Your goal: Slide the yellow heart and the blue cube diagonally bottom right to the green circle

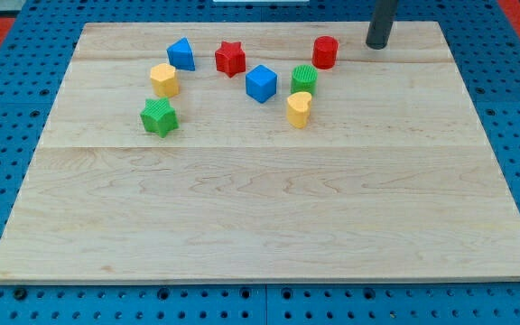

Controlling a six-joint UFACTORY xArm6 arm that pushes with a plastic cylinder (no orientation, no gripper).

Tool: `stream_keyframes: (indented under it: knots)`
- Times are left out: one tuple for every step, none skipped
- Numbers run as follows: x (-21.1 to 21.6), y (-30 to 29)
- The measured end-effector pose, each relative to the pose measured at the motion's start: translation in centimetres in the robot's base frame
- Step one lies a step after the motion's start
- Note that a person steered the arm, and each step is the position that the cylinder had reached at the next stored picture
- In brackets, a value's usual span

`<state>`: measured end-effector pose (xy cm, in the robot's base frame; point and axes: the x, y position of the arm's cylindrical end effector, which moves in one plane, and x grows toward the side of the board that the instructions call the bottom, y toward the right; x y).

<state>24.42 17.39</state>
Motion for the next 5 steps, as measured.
stream_keyframes:
  knots:
    - [-0.9,-1.1]
    - [-3.8,-4.6]
    - [-4.4,-13.8]
    - [-4.0,-22.1]
    - [-2.0,-26.5]
